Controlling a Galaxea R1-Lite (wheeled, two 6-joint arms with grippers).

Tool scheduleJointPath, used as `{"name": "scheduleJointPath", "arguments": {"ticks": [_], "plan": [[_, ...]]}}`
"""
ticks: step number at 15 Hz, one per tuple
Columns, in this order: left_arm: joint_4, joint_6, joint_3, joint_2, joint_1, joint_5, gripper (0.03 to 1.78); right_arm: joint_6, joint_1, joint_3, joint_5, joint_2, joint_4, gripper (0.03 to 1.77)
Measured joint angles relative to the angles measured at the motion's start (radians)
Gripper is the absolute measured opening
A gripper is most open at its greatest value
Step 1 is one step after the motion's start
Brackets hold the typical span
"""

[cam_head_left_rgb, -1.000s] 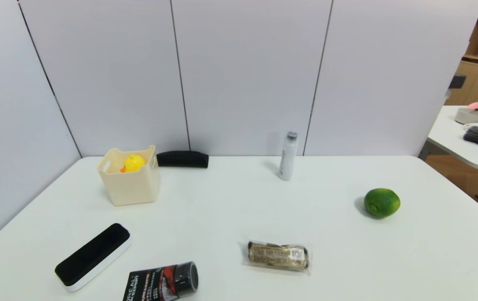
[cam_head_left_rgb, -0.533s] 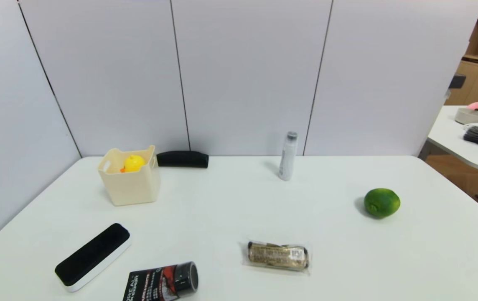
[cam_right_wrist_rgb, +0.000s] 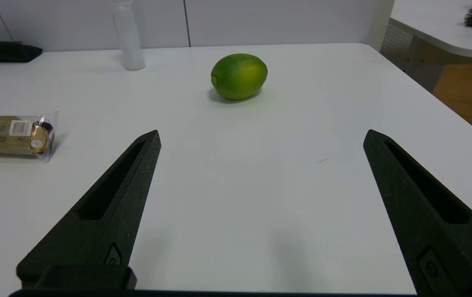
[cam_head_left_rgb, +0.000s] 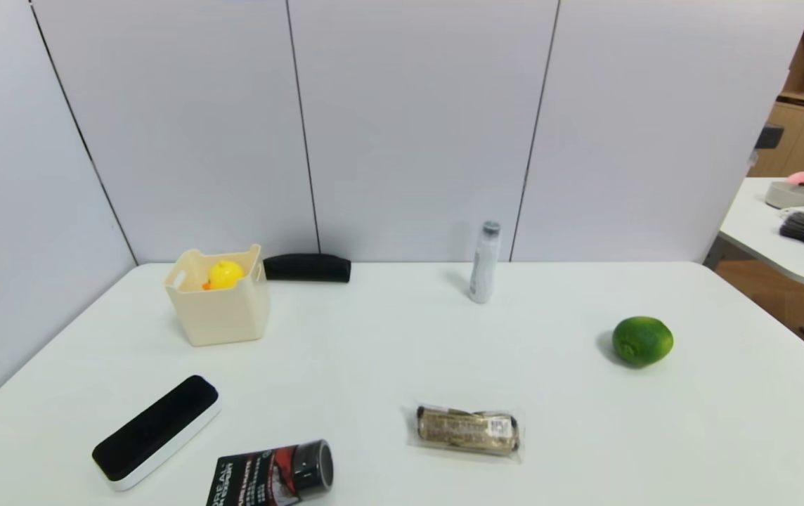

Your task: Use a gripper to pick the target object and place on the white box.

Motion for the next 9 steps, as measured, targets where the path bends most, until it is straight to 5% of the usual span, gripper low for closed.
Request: {"name": "scheduleJointPath", "arguments": {"ticks": [9], "plan": [[0.0,-0.001,0.0,0.0,0.0,0.0,1.69,-0.015,0.0,0.0,0.003,0.0,0.0,1.7]]}}
